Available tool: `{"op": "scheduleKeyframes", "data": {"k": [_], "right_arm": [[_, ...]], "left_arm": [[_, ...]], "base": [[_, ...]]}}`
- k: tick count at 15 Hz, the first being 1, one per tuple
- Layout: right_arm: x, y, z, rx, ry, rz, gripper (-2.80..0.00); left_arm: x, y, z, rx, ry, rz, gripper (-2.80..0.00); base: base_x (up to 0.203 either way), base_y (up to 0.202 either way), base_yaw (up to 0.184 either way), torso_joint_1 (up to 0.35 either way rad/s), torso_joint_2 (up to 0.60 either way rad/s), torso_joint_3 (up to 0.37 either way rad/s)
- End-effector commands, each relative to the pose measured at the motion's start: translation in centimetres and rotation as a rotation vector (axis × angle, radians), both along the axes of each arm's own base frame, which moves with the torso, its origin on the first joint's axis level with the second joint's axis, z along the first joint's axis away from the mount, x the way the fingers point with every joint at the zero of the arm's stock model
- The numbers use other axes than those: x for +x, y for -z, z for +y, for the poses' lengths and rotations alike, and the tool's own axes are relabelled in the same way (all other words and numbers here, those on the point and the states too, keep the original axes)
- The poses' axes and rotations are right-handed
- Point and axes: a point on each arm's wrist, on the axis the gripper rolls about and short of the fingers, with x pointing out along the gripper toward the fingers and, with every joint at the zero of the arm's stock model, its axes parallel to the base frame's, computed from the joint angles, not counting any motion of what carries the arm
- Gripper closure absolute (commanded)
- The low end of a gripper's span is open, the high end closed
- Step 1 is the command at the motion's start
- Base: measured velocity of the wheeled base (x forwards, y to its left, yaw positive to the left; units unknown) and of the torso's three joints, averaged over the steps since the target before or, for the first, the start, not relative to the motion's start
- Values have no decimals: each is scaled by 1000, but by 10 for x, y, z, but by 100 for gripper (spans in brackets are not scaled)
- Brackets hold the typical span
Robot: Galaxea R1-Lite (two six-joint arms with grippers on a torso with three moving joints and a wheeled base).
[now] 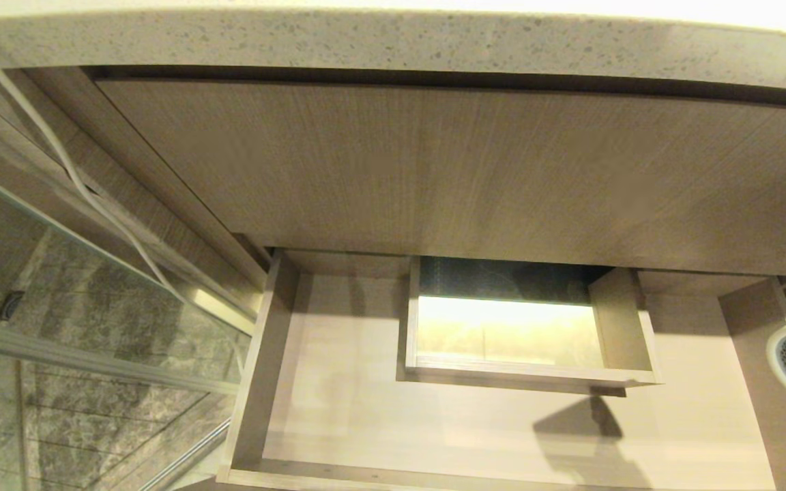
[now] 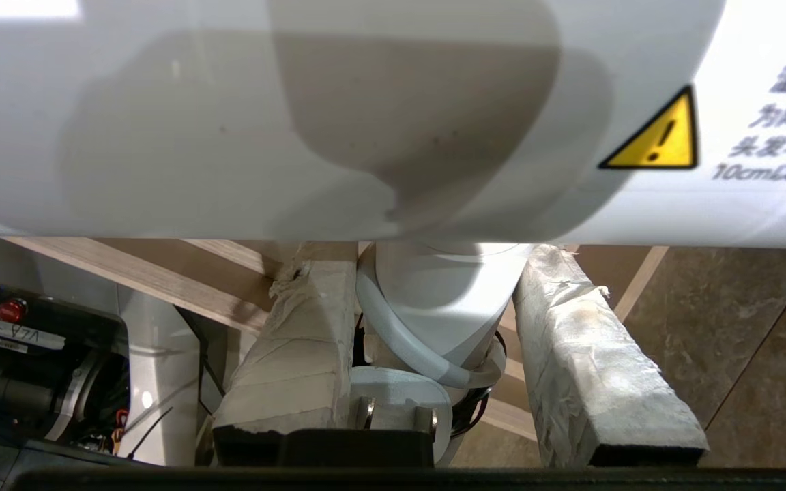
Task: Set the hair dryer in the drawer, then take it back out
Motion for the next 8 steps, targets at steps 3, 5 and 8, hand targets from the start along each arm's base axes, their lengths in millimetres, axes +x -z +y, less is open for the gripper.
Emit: {"op": "scheduleKeyframes", "data": {"k": [3, 5, 8], "right_arm": [[-1, 1, 0, -4, -3, 2, 0], [-2, 3, 0, -24, -11, 4, 0], [-3, 4, 0, -25, -13, -2, 0]], "left_arm": [[0, 0, 0, 0, 0, 0, -280], [0, 0, 0, 0, 0, 0, -280], [0, 0, 0, 0, 0, 0, -280]], "base": [[0, 0, 0, 17, -46, -30], [0, 0, 0, 119, -339, -208], [0, 0, 0, 160, -453, -287]]}}
